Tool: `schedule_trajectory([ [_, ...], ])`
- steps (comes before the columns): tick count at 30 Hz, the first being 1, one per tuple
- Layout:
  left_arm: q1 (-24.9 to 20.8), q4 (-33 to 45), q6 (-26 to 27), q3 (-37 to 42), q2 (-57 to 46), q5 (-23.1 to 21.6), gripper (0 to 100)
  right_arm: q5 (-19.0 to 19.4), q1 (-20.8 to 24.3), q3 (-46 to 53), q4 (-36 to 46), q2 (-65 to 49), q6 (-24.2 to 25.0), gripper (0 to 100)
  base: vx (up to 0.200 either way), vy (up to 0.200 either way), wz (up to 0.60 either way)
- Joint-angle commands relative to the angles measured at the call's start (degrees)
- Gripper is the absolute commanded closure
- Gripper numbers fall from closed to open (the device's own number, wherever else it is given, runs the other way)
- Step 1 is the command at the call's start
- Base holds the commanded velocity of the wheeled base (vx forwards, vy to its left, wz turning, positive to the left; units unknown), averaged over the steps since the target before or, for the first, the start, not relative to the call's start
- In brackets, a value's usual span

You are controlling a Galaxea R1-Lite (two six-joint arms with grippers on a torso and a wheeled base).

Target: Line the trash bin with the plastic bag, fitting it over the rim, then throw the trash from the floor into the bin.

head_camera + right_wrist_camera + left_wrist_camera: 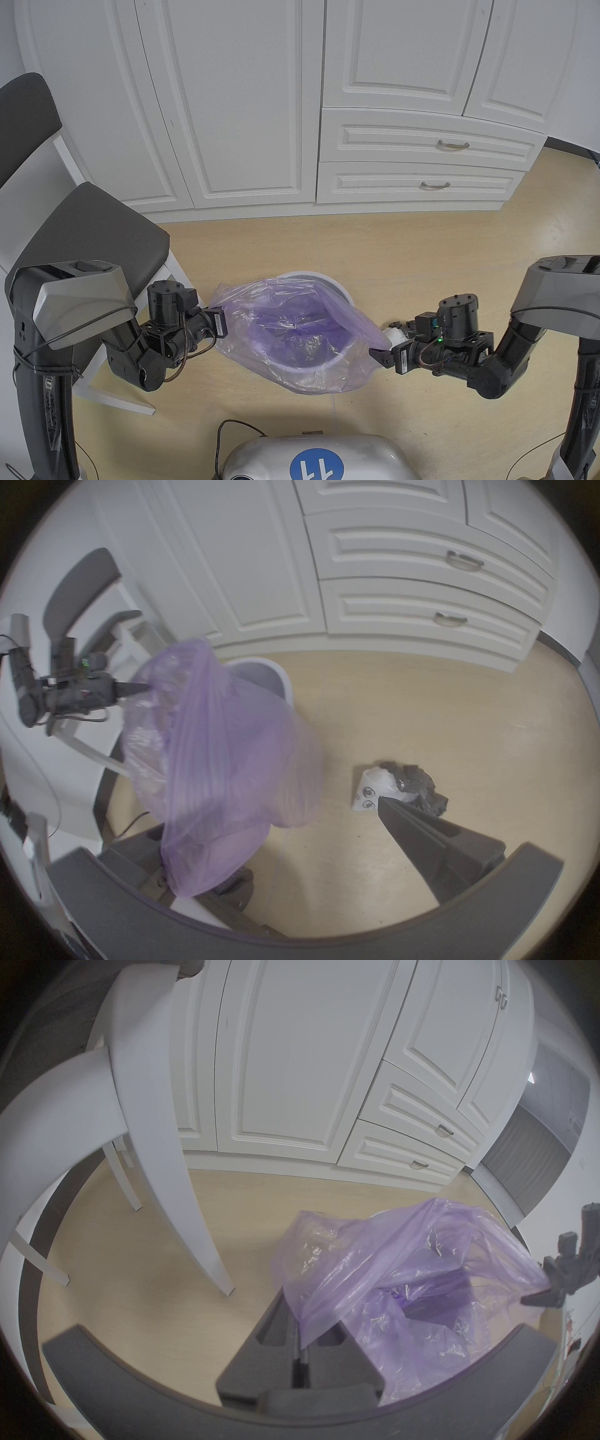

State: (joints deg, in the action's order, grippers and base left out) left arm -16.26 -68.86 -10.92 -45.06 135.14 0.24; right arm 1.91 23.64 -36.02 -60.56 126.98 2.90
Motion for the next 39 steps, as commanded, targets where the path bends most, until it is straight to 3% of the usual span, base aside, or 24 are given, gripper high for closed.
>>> schedule_trajectory([
  [1, -0.8, -0.6, -0.2, 0.5, -0.2, 0.0, 100, 6.2, -1.8, 5.9, -3.9, -8.6, -1.3, 0, 0.000, 0.000, 0.00],
  [3, -1.0, -0.5, -0.2, 0.5, -0.2, 0.0, 100, 9.2, -1.8, 6.2, -5.3, -8.7, -0.6, 0, 0.000, 0.000, 0.00],
  [8, -1.1, -0.5, -0.2, 0.6, -0.2, 0.0, 100, 11.1, -1.0, 6.0, -7.6, -7.2, 4.5, 0, 0.000, 0.000, 0.00],
  [12, -0.9, -0.4, -0.2, 0.4, 0.5, 0.0, 100, 15.1, -1.7, 6.5, -9.4, -7.1, 7.4, 0, 0.000, 0.000, 0.00],
  [19, 1.0, 0.0, -0.2, -2.5, 5.0, 0.0, 100, 31.2, -9.3, 10.7, -13.7, -6.6, 7.1, 0, 0.000, 0.000, 0.00],
  [25, 2.4, 1.1, -0.3, -4.1, 5.4, 0.1, 100, 39.3, -14.4, 11.7, -14.5, -5.2, 4.3, 0, 0.000, 0.000, 0.00],
  [30, 3.0, 2.2, -0.3, -4.7, 5.3, 0.2, 100, 41.6, -16.4, 12.6, -14.5, -4.9, -0.2, 0, 0.000, 0.000, 0.00],
  [34, 2.7, 1.9, -0.3, -4.3, 4.8, 0.2, 100, 41.9, -16.4, 12.6, -14.6, -5.2, -0.7, 0, 0.000, 0.000, 0.00],
  [39, 1.1, 1.5, -0.4, -2.1, 1.4, 0.1, 100, 38.8, -13.8, 12.7, -18.8, -6.1, -0.5, 0, 0.000, 0.000, 0.00],
])
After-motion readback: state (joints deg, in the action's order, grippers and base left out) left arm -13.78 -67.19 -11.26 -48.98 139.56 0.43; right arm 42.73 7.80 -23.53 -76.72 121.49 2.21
